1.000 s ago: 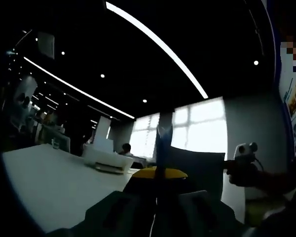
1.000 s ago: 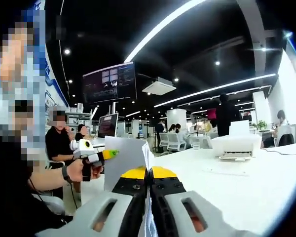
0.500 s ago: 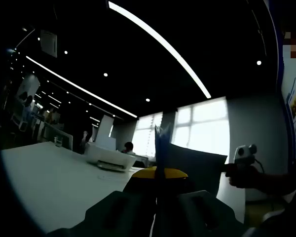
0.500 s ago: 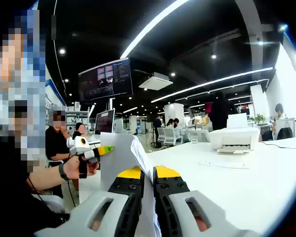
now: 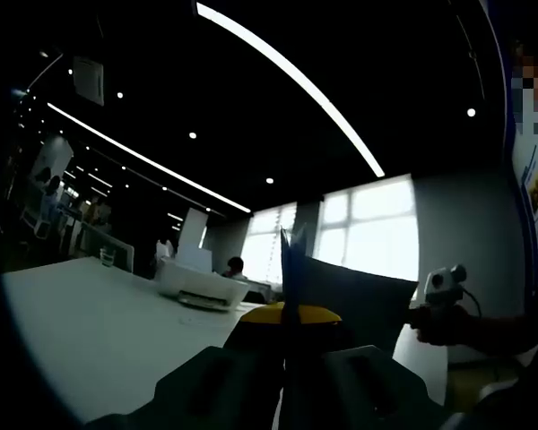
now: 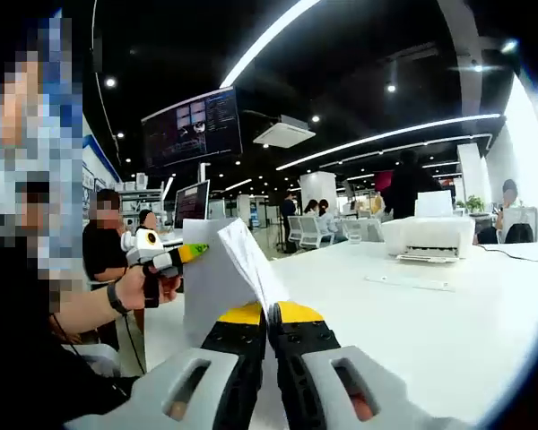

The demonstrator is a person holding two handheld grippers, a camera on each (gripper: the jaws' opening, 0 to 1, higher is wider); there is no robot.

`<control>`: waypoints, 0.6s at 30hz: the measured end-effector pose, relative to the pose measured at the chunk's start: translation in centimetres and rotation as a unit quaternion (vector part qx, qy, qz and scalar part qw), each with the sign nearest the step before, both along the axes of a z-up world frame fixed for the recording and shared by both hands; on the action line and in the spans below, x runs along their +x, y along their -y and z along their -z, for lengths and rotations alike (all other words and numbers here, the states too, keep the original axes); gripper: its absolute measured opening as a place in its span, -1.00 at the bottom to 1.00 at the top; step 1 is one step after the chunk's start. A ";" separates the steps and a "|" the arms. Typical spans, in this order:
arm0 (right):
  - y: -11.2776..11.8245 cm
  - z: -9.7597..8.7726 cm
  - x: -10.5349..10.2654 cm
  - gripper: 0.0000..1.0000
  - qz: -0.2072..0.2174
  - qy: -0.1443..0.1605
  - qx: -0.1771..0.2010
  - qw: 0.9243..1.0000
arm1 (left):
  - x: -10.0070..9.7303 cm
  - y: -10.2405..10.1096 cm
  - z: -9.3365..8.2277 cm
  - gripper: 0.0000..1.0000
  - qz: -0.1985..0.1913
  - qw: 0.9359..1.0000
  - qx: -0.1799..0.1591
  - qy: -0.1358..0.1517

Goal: Organize the stack of printing papers by aligning and flattening the scattered papers on the table

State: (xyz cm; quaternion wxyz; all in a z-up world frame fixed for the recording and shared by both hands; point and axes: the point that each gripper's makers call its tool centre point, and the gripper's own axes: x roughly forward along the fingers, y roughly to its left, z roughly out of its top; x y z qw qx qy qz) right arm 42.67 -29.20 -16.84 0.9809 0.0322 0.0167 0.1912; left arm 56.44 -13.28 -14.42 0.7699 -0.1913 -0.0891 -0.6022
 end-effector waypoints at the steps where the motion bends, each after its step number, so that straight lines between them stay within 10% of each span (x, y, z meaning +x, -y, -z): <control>1: 0.0 -0.1 0.0 -1.00 0.002 0.001 -0.002 1.000 | 0.0 0.0 0.0 -0.88 0.000 1.000 0.002 0.000; 18: 0.4 -1.0 0.1 -1.00 0.011 0.008 0.021 1.000 | 0.1 0.5 0.2 -0.88 -0.009 1.000 0.005 0.009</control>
